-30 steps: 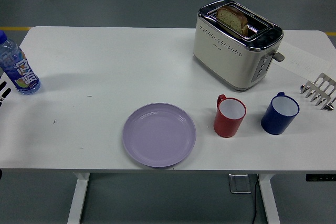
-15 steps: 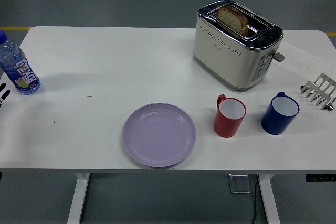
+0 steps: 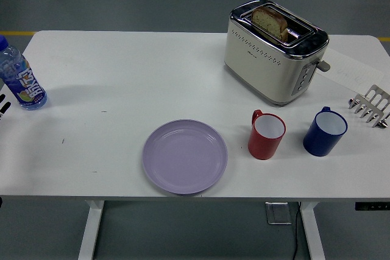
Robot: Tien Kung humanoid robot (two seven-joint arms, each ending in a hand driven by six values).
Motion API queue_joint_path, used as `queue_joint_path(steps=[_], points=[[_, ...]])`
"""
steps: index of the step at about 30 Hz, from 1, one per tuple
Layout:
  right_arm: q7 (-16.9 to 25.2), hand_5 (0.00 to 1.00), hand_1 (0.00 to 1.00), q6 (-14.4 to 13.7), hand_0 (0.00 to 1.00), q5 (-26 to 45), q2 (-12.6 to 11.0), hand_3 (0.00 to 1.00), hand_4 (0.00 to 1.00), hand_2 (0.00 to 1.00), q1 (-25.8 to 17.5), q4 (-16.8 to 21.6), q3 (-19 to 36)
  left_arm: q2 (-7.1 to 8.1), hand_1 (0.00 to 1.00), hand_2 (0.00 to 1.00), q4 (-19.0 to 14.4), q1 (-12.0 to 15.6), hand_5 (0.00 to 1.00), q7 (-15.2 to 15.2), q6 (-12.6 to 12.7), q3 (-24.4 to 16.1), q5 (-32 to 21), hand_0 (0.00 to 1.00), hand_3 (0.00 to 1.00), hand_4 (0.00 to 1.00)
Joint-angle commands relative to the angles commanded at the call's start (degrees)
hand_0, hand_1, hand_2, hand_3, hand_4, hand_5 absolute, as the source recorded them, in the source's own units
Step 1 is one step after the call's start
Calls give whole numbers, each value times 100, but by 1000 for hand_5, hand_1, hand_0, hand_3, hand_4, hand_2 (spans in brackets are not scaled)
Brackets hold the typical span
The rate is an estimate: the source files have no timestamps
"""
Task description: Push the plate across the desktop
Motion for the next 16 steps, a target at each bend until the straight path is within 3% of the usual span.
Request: queue_joint_path(steps=[16], points=[[-6,531,518,0,576,-19,-1,563,217,611,28,-1,9,-12,769,743,-2,-18,998,1,7,-40,-3,759,690,623]])
